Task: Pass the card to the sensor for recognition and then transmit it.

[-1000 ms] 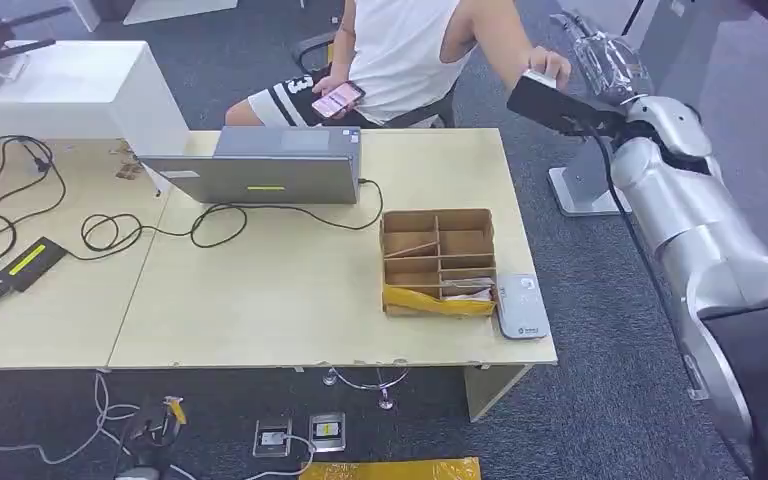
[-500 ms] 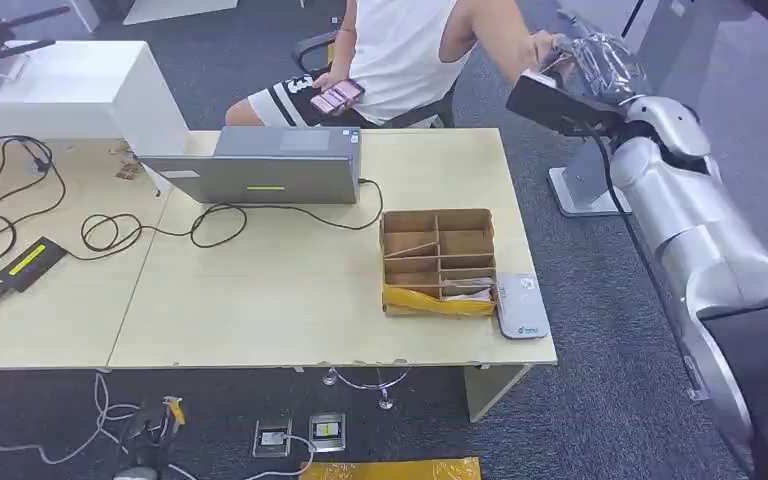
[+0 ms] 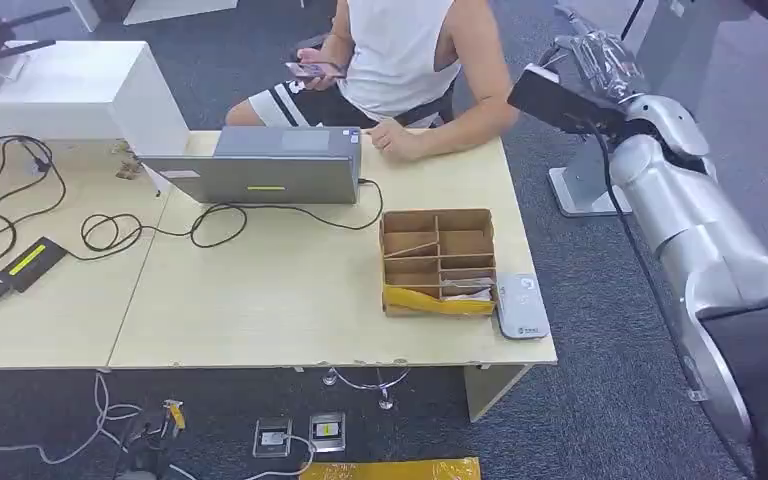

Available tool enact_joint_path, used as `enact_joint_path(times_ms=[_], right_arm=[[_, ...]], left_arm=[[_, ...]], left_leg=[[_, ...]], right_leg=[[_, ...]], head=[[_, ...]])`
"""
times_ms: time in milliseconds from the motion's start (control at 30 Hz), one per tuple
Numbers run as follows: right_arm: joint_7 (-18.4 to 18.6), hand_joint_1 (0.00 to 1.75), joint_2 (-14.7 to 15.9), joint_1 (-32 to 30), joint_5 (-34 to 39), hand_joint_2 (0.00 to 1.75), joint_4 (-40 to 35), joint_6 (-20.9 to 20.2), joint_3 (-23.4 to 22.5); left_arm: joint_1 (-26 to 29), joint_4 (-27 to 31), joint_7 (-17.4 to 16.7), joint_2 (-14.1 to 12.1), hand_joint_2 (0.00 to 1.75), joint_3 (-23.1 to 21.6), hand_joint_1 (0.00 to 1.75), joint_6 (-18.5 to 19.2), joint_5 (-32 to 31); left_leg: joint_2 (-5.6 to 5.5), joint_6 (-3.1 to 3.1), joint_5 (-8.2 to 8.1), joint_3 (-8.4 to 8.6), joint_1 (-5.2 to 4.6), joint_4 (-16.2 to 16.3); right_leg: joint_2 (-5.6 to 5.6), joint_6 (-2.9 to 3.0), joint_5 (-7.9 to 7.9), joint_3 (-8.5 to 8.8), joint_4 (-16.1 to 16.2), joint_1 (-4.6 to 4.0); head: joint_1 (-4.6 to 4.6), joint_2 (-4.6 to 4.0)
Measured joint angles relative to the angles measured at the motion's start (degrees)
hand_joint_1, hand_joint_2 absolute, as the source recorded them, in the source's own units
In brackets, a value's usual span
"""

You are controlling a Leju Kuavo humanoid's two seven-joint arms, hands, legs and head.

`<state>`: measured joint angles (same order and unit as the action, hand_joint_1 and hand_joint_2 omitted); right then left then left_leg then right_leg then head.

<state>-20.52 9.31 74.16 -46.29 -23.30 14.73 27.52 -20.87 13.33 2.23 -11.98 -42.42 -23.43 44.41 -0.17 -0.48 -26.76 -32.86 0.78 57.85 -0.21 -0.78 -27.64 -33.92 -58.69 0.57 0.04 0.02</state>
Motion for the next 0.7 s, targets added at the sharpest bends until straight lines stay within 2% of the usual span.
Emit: enact_joint_path(times_ms=[100,233,433,533,700], right_arm=[[-0.18,1.75,0.00,-0.06,1.31,1.75,-0.11,-0.55,-0.02],[-0.98,1.75,0.33,-0.83,7.56,1.75,-1.14,-3.08,-0.28],[-0.11,1.75,3.96,-4.76,17.45,1.75,-5.69,-8.46,-2.10],[-0.04,1.75,6.06,-7.28,18.47,1.75,-8.48,-9.16,-3.02],[0.50,1.75,7.63,-8.73,18.73,1.75,-11.08,-9.25,-3.58]], left_arm=[[-0.01,0.00,0.00,0.00,0.00,0.13,0.00,-0.31,0.00],[0.00,0.00,0.00,-0.02,0.00,0.85,0.00,-0.77,-0.09],[0.91,0.00,0.74,-0.11,0.00,2.30,0.00,-1.20,-0.55],[1.09,0.00,0.74,-0.24,0.00,2.91,0.00,-1.22,-0.72],[1.08,0.00,0.74,-0.33,0.00,3.52,0.00,-1.27,-0.79]], left_leg=[[0.00,0.00,0.00,0.00,0.00,0.00],[0.01,0.00,0.00,0.02,0.00,0.01],[0.00,0.01,-0.01,0.00,0.00,0.02],[0.02,0.01,-0.02,0.00,-0.03,0.02],[0.12,-0.02,-0.04,0.04,0.00,0.02]], right_leg=[[0.00,0.00,0.00,0.00,0.00,0.00],[0.02,0.00,0.00,-0.01,0.00,0.00],[-0.02,0.00,0.00,0.01,0.03,0.00],[0.00,-0.01,0.01,0.00,0.03,0.04],[0.07,0.00,0.01,-0.04,0.03,0.01]], head=[[0.00,0.00],[0.00,-0.02],[0.02,0.00],[0.00,0.00],[0.00,0.00]])
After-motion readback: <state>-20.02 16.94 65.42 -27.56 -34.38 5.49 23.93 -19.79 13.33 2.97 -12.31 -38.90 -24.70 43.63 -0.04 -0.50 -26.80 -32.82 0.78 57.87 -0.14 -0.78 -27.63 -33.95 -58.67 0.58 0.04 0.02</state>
